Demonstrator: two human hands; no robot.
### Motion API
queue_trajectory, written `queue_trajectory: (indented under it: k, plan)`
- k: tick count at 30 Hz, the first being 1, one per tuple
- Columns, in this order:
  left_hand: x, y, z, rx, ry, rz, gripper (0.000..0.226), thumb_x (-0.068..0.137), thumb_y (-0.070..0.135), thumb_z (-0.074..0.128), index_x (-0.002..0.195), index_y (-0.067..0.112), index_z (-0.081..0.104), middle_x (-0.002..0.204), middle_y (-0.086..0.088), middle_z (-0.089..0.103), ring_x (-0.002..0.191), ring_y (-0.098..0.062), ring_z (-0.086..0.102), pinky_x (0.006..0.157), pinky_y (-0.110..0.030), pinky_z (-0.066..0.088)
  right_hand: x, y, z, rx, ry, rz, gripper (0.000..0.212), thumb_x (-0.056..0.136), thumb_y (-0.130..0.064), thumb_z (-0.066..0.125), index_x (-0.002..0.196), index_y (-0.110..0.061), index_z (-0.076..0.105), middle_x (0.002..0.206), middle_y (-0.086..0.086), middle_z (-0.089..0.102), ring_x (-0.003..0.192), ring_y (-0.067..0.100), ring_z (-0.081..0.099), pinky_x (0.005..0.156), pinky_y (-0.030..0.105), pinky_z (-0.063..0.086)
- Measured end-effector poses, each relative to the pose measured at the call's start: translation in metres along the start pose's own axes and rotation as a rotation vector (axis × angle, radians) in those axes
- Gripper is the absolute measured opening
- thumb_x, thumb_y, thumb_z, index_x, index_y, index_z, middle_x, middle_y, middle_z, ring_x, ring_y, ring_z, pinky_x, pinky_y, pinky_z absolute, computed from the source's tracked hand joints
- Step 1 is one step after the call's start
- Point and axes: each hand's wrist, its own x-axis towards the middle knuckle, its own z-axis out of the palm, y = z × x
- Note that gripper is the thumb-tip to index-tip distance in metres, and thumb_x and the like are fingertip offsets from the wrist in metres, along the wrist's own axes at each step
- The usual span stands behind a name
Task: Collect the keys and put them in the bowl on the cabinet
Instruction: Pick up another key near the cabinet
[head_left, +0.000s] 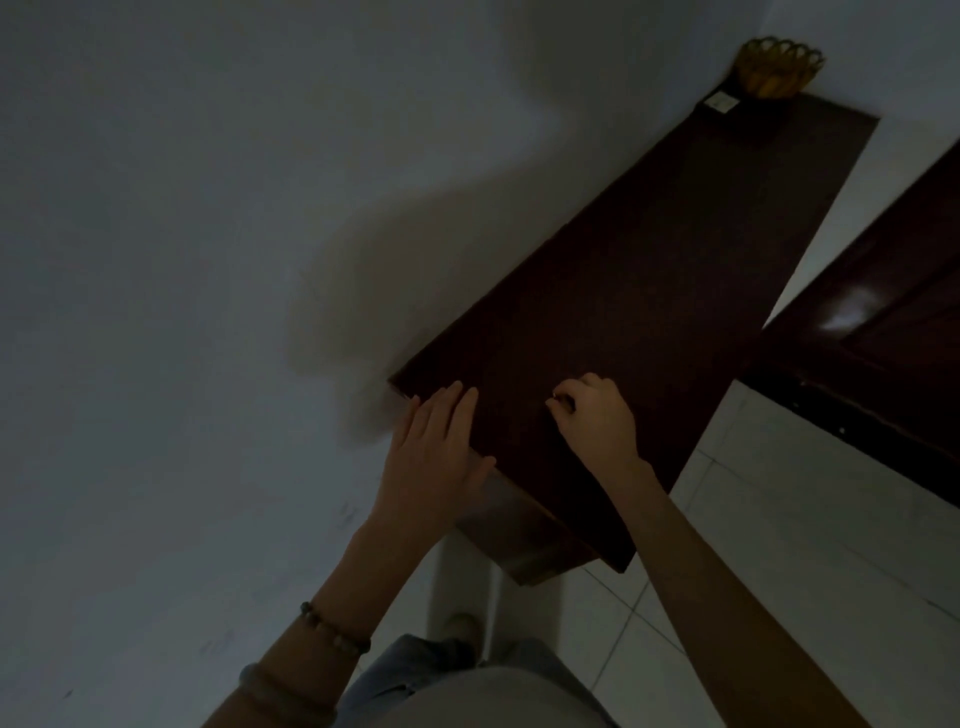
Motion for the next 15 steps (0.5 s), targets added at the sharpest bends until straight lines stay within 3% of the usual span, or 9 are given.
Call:
queue_trajectory:
  k: [7,12,15]
  plan:
    - [0.0,0.002,0.0,-0.01,0.01,0.008,0.067,0.086,0.032,0.061,0.138,0.003,0.032,0.145,-0.018,0.036,0.134,-0.03,0.032,0.114,-0.047,0.02,-0.001,0.004,-0.01,0.124,-0.077,-0.022,0.007,0.087,-0.016,0.056,0.089,-0.014,0.062,0.093,0.006,0.063,0.082,0.015,0.055,0.07,0.028,0.044]
    - [0.001,0.004,0.0,-0.037,0.03,0.016,0.066,0.084,0.029,0.064,0.137,0.002,0.035,0.143,-0.02,0.039,0.132,-0.033,0.035,0.114,-0.048,0.02,-0.008,-0.001,-0.032,0.402,-0.059,0.064,0.01,0.089,-0.019,0.055,0.083,-0.026,0.056,0.075,-0.013,0.059,0.069,-0.002,0.058,0.059,0.01,0.041]
    - [0.002,0.006,0.001,-0.049,0.033,0.026,0.067,0.083,0.028,0.065,0.136,0.001,0.036,0.141,-0.021,0.04,0.131,-0.034,0.036,0.113,-0.048,0.02,-0.014,-0.003,-0.045,0.625,-0.026,0.111,0.008,0.088,-0.018,0.057,0.083,-0.023,0.06,0.081,-0.01,0.063,0.078,0.0,0.063,0.069,0.013,0.051]
